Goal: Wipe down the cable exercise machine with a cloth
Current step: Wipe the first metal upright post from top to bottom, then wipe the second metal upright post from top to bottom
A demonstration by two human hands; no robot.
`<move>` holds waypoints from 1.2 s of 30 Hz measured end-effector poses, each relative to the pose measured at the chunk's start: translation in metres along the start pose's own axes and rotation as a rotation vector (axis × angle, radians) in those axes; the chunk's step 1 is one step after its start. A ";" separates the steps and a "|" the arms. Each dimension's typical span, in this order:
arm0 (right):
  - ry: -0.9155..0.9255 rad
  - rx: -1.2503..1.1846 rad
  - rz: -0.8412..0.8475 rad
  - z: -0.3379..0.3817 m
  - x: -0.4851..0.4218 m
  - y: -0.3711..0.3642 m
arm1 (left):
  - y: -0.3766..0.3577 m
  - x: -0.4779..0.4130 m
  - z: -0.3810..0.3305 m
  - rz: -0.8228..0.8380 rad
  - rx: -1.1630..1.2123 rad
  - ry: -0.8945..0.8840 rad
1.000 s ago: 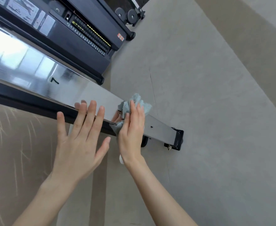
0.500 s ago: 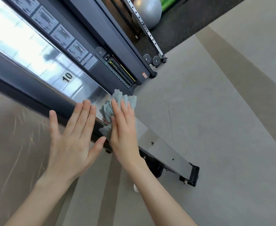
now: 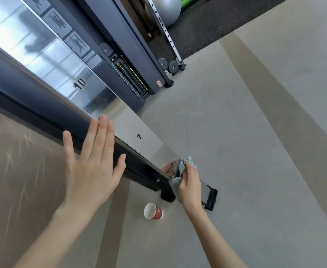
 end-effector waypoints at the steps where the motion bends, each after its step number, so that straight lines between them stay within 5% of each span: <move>1: -0.023 0.048 0.031 0.011 0.004 0.011 | 0.003 0.000 -0.004 0.024 0.023 -0.011; 8: 0.087 0.382 0.088 0.215 0.065 0.089 | 0.068 -0.021 -0.015 0.279 0.244 -0.309; 13: 0.202 0.698 0.111 0.377 0.111 0.124 | 0.167 -0.058 0.040 0.321 0.407 -0.353; 21: 0.300 0.877 0.087 0.606 0.174 0.168 | 0.351 -0.104 0.132 0.265 0.692 -0.258; 27: 0.399 0.918 0.002 0.691 0.210 0.200 | 0.417 -0.109 0.157 0.179 0.834 -0.187; 36: 0.444 0.901 -0.036 0.726 0.189 0.209 | 0.428 -0.139 0.170 0.162 0.882 -0.086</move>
Point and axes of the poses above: each hand's wrist, its own x-axis away from the middle knuckle, its own y-axis out of the back of the hand, z = x × y, the point moved 8 cm from there along -x, towards the middle knuckle, and after that the axes turned 13 degrees about z, right-handed, at the moved point
